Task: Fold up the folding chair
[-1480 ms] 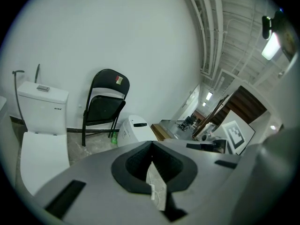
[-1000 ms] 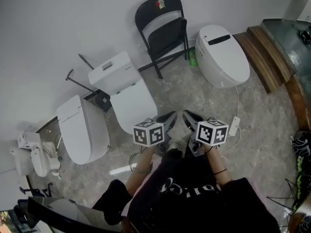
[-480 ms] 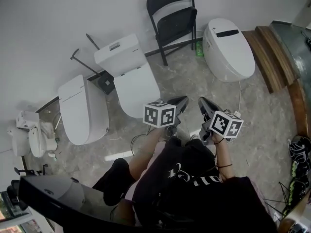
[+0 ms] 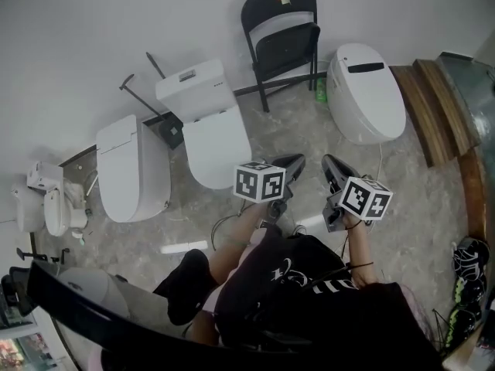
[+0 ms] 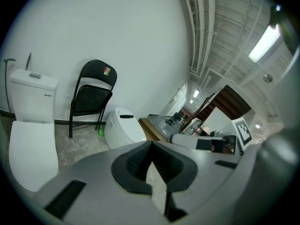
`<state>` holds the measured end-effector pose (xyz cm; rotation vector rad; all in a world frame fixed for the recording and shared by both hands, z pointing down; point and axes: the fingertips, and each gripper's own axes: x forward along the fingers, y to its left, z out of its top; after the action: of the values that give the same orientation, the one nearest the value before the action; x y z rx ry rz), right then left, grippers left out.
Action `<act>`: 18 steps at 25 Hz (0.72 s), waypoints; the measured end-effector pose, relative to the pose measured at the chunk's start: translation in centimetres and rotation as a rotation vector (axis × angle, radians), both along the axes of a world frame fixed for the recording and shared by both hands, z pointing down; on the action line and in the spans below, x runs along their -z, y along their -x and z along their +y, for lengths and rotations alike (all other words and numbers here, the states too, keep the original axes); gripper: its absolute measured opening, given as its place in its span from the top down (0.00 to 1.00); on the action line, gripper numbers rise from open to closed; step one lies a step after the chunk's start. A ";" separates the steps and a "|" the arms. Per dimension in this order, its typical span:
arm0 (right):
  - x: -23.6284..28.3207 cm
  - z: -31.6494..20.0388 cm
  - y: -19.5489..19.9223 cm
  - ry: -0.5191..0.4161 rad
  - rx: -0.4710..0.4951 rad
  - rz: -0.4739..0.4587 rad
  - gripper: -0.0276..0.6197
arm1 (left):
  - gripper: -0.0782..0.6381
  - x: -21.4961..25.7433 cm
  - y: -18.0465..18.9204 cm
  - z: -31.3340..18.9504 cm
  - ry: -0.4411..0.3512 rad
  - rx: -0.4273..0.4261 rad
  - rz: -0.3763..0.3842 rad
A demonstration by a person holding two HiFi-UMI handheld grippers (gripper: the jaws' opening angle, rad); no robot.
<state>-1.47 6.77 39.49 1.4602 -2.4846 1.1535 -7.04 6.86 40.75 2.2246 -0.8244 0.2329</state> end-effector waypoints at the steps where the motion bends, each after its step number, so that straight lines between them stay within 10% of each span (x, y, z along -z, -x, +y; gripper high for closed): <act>1: -0.1 0.0 -0.4 0.002 -0.002 -0.003 0.92 | 0.89 -0.1 -0.3 0.1 0.002 -0.002 -0.005; 18: -1.0 -0.4 -0.2 -0.002 0.039 0.008 0.93 | 0.89 -0.7 0.2 -0.6 0.016 0.030 -0.022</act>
<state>-1.30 6.36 40.48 1.4071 -2.4984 1.1372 -7.24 6.28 41.43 2.1969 -0.8645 0.2495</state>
